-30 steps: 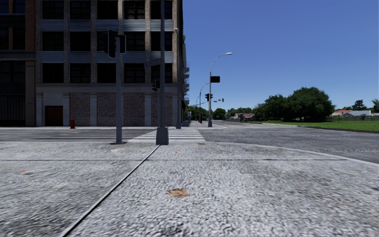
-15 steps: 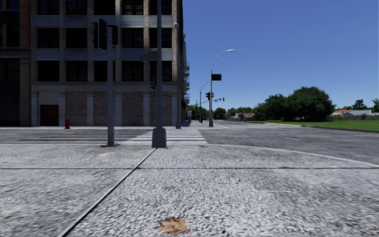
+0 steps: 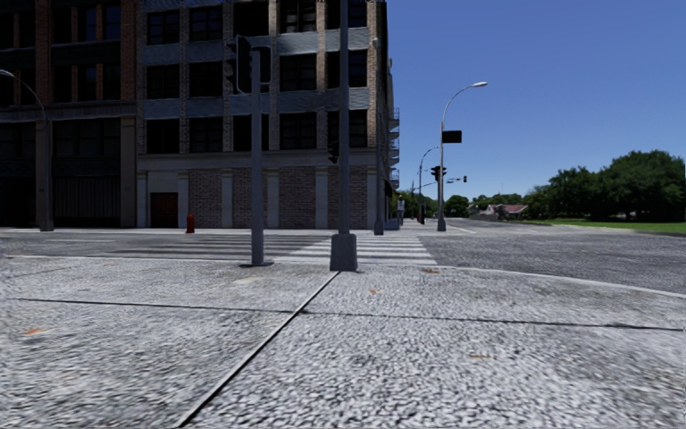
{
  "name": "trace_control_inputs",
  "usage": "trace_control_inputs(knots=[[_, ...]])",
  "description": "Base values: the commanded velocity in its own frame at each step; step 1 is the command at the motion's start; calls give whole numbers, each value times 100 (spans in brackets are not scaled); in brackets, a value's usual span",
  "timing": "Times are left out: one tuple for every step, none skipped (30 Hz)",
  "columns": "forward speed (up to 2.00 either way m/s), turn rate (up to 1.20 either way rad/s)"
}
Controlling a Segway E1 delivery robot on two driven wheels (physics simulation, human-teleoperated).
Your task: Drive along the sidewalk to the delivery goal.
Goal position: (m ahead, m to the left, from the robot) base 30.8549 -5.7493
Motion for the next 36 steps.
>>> trace_control_inputs(knots=[[100,57],[100,57],[106,57],[114,57],[121,57],[121,57],[126,57],[128,57],[133,57],[133,57],[137,57],[142,57],[143,57],[143,57],[143,57],[144,57],[144,57],[144,57],[144,57],[144,57],[144,57],[144,57],[144,57],[144,57],[144,57],[144,57],[144,57],[144,57],[144,57],[143,41],[143,41],[143,0],[143,0],[142,0],[142,0],[142,0]])
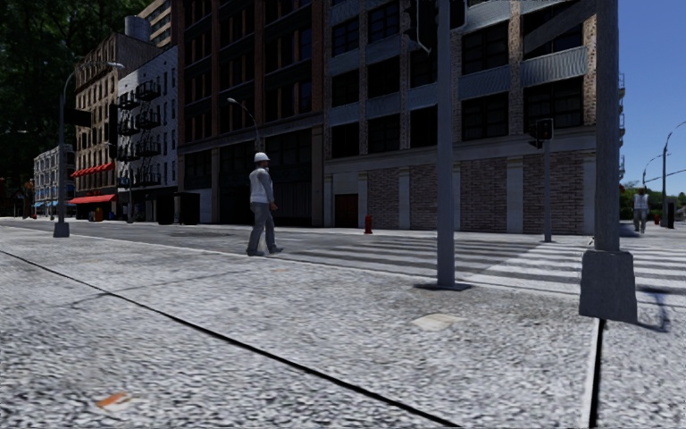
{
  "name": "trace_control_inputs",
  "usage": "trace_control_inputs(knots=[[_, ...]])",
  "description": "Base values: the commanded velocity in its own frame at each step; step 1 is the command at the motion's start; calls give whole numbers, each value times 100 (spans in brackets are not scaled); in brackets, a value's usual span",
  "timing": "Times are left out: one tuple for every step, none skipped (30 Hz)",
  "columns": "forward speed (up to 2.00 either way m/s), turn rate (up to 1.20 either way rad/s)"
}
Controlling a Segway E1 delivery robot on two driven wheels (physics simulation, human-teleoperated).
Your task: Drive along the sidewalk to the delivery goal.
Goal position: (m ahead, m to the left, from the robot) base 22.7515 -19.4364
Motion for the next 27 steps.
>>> trace_control_inputs(knots=[[140,0],[127,0],[120,0],[120,0],[117,0],[116,0],[116,0],[116,0],[116,0],[116,0],[116,0],[116,0],[116,0],[116,0],[117,0],[117,0],[117,0],[119,0],[124,0],[129,0],[129,0],[135,0],[140,0],[142,0],[142,0],[143,0],[143,0]])
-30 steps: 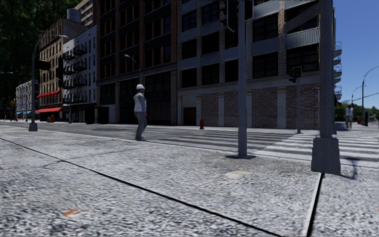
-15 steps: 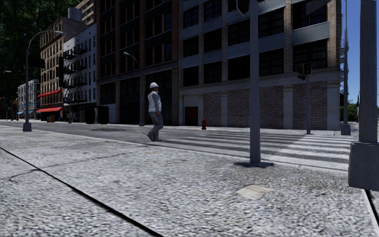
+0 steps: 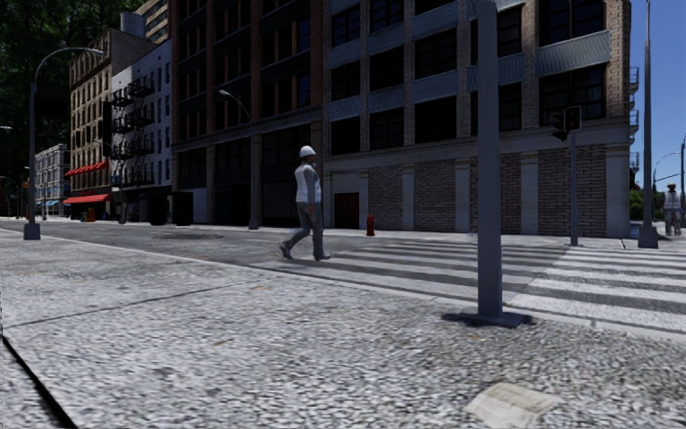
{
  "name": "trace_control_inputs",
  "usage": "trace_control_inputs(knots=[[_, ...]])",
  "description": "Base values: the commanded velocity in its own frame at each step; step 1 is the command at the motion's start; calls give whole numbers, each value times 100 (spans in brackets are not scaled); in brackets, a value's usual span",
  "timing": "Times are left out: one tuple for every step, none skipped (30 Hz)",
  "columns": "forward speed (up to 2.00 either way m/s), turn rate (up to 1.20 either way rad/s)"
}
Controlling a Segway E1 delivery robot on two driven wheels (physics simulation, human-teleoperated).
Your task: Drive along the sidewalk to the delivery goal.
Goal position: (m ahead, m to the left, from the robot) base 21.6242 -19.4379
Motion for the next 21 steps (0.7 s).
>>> trace_control_inputs(knots=[[143,0],[143,0],[143,0],[143,0],[143,0],[143,0],[143,0],[143,0],[143,0],[143,0],[143,0],[144,0],[144,0],[144,0],[144,0],[144,0],[145,0],[146,0],[146,0],[148,0],[152,0]])
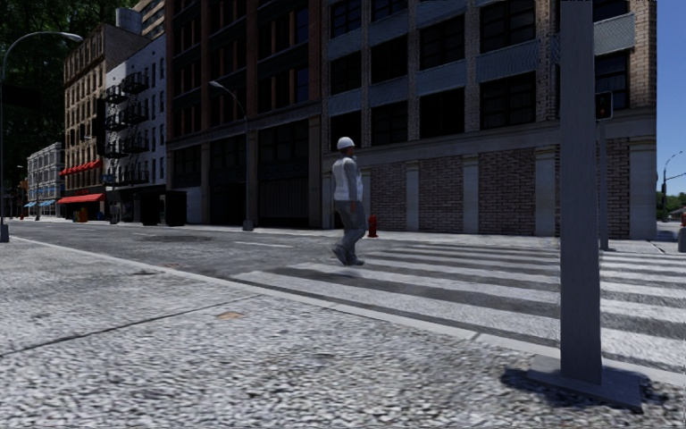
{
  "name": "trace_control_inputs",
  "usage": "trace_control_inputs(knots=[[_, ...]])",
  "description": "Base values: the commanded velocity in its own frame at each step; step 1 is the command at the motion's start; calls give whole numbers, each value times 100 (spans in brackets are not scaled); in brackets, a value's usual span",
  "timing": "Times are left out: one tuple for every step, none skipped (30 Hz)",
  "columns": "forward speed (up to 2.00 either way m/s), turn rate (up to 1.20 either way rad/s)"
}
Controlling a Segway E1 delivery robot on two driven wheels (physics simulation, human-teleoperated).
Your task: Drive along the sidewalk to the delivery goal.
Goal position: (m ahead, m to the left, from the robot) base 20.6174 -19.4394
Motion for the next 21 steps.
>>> trace_control_inputs(knots=[[153,0],[153,0],[153,0],[153,0],[153,0],[153,0],[153,0],[154,0],[154,0],[154,0],[155,0],[155,0],[155,0],[155,0],[156,0],[157,0],[157,0],[157,0],[157,0],[156,0],[155,0]])
